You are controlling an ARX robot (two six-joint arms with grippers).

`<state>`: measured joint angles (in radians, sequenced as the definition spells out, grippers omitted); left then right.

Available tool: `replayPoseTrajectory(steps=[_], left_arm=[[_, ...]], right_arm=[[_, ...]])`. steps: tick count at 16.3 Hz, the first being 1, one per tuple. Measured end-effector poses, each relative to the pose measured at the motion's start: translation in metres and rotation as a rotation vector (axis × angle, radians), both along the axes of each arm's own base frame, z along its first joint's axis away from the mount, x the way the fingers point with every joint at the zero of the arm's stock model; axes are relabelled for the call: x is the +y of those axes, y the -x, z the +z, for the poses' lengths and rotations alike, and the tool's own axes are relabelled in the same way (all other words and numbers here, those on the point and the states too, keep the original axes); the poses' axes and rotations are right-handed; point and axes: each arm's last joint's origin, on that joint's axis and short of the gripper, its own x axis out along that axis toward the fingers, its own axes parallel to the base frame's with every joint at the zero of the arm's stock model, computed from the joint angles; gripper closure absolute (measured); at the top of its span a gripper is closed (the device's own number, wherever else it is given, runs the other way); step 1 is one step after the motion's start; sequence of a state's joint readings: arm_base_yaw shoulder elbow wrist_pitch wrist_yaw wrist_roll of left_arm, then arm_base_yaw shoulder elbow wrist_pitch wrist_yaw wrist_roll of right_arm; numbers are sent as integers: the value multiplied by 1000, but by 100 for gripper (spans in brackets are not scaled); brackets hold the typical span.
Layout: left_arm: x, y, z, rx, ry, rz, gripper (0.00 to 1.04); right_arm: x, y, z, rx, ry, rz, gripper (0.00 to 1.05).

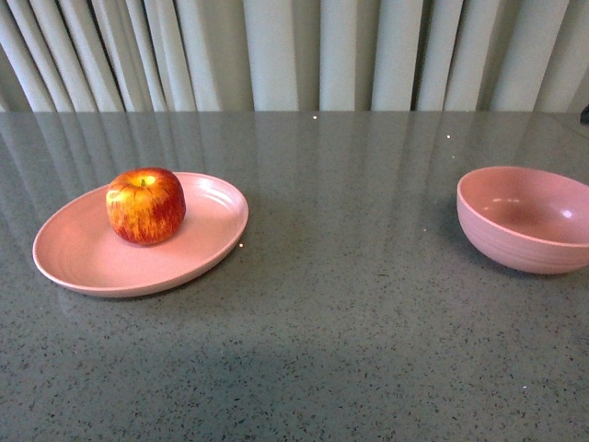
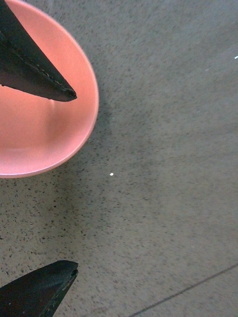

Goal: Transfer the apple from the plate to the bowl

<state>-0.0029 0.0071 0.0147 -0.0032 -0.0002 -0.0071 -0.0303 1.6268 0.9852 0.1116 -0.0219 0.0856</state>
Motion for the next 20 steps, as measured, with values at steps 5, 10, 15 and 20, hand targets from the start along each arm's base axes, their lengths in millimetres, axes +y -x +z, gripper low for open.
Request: replayPoseTrajectory(steps=[5,10,15,20], left_arm=[[0,0,0,0,0,0,7],[0,0,0,0,0,0,7],[0,0,0,0,0,0,7],[0,0,0,0,0,0,7]], right_arm=[[-7,-14,-42,144,-14,-33,7],[-7,-17,-57,211,-65,-44,7],[-5,-19,-63,243,-121,-44,53],[-1,-22,-58,255,-186,-25,101]])
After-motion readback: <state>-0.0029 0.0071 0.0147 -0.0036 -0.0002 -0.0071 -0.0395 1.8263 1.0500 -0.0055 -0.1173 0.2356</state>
